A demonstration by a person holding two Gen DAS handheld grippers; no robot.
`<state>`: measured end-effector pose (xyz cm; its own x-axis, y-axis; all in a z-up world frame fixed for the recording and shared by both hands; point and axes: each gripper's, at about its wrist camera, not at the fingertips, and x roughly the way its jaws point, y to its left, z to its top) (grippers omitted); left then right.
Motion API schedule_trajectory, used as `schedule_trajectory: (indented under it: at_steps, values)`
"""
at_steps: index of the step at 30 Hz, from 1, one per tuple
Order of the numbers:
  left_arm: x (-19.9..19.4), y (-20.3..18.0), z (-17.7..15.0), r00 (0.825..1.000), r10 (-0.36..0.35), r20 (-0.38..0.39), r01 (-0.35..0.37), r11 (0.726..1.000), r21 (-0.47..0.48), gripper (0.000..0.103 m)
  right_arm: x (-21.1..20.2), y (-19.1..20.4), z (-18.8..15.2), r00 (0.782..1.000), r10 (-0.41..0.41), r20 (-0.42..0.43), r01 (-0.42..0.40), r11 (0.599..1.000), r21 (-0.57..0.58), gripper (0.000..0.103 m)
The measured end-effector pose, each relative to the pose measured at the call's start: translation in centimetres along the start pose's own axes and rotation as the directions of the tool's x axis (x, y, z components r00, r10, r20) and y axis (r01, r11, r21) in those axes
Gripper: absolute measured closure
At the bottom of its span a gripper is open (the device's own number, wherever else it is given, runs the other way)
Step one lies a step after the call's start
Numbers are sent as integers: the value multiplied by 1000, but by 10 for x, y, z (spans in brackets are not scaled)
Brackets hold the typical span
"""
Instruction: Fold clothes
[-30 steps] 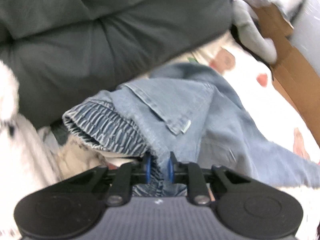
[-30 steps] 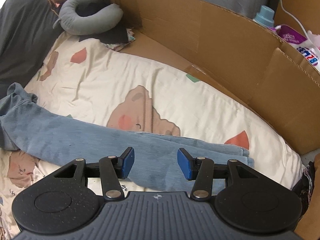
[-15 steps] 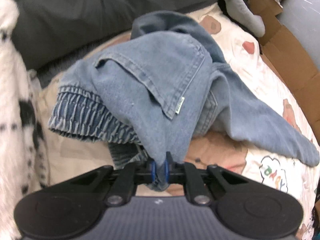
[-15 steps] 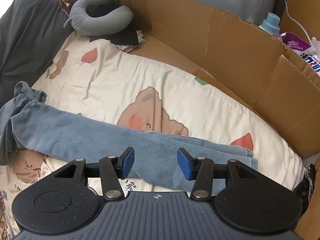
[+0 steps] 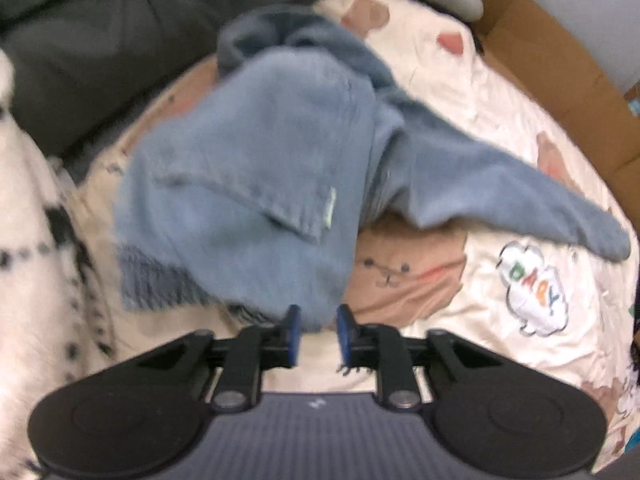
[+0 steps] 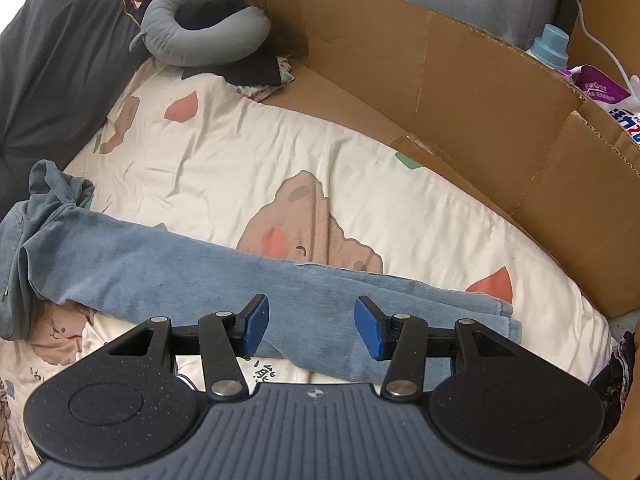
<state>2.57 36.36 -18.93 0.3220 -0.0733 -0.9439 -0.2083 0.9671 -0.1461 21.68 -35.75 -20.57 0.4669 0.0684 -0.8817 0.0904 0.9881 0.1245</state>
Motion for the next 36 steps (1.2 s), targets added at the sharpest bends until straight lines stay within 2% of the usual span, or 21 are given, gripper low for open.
schedule_trajectory:
  at_steps: [1,3,8,10,14,16,20,22,24,29,31,33,35,36]
  values:
    - [-8,2,6,1000,0,18,0,1000,0,61,1,0,0,1000,-1,-2,1,1000,-2,48]
    - [-21,8,18,998,26,54,-26,1000,6,58,2,-1,0,1000,-2,-4,2,1000,-2,48]
    - [-34,33,50,989,93,115,-87,995,-56,56,4,-1,-1,1000,-6,-12,6,1000,-4,48]
    - [-32,42,59,984,121,130,-111,990,-83,46,5,-1,-2,1000,-7,-19,7,1000,-7,48]
    - [-18,61,75,972,182,152,-162,978,-134,44,7,-1,-5,999,-11,-33,11,1000,-12,48]
    - [-8,72,80,965,208,159,-179,967,-183,39,9,-1,-7,999,-15,-40,14,1000,-12,48]
    - [17,95,85,958,248,144,-203,941,-269,38,12,-4,-10,998,-28,-52,27,1000,-9,48]
    - [27,102,85,963,233,135,-186,938,-293,35,14,-5,-11,998,-31,-56,31,999,-6,48]
    - [38,108,84,968,216,128,-168,935,-314,26,17,-5,-12,997,-34,-67,33,999,-13,48]
    - [64,124,83,979,173,111,-121,922,-367,22,25,-2,-15,994,-46,-94,42,998,-43,47]
    - [73,128,83,981,165,101,-116,920,-375,17,28,-2,-17,993,-50,-104,45,998,-50,47]
    - [81,130,82,983,162,91,-117,918,-378,15,32,-2,-18,992,-53,-113,47,997,-55,47]
    - [90,133,79,990,122,74,-80,902,-424,16,35,-2,-20,991,-57,-123,49,997,-61,47]
    - [94,132,77,993,97,67,-59,899,-433,21,37,-2,-20,990,-58,-127,50,997,-64,47]
